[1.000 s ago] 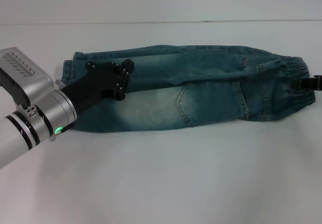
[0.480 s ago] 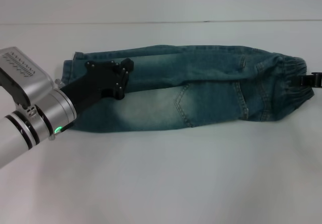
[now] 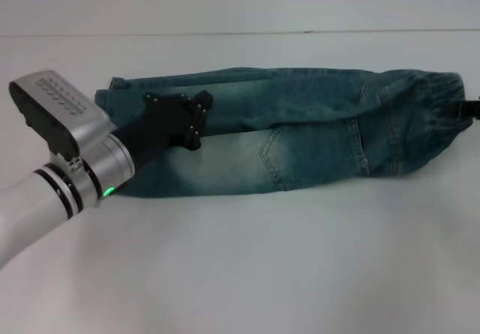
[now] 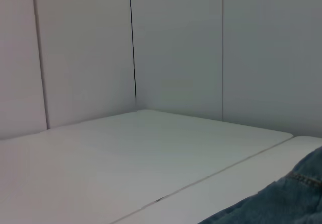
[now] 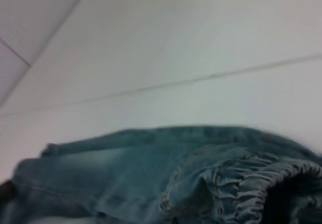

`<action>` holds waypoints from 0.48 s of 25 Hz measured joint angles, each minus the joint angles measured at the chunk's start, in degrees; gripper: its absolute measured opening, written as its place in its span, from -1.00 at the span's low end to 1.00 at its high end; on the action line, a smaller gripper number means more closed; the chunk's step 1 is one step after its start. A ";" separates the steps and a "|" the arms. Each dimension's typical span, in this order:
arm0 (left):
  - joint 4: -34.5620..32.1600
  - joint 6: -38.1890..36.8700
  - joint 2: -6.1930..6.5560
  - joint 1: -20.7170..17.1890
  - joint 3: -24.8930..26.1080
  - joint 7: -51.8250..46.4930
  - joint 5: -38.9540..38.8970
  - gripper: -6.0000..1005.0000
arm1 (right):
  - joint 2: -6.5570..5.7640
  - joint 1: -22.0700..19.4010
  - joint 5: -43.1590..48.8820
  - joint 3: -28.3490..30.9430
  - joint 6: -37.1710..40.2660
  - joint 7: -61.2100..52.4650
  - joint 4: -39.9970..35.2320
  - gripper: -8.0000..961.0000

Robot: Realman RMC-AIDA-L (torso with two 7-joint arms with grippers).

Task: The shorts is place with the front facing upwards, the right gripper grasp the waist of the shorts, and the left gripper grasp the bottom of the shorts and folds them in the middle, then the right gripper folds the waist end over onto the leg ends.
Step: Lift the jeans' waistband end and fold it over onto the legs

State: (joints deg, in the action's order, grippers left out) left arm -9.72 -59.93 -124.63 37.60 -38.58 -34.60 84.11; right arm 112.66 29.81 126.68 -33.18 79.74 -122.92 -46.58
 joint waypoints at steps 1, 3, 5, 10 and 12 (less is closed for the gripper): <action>1.08 0.09 0.00 0.40 0.00 1.42 -0.83 -0.88 | 0.31 -0.11 -0.03 0.83 1.33 -0.08 -1.20 -0.87; 1.80 0.15 0.00 0.72 0.03 2.46 -1.51 -0.88 | 1.01 -0.27 -0.36 2.83 4.54 -0.24 -3.95 -0.87; 3.79 0.32 0.00 1.36 0.09 5.02 -3.58 -0.88 | 1.53 -0.28 -1.47 3.99 7.25 -0.31 -6.00 -0.87; 6.26 0.42 0.00 2.25 0.31 7.30 -6.16 -0.87 | 1.84 0.13 -4.44 4.10 12.29 -1.22 -8.67 -0.87; 7.42 0.40 0.00 2.69 0.70 8.49 -6.65 -0.87 | 1.89 0.44 -5.19 3.87 13.36 -1.66 -9.53 -0.87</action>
State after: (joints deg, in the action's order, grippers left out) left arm -2.30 -59.53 -124.63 40.29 -37.88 -26.11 77.46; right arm 114.55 30.26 121.49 -29.31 93.10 -124.58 -56.10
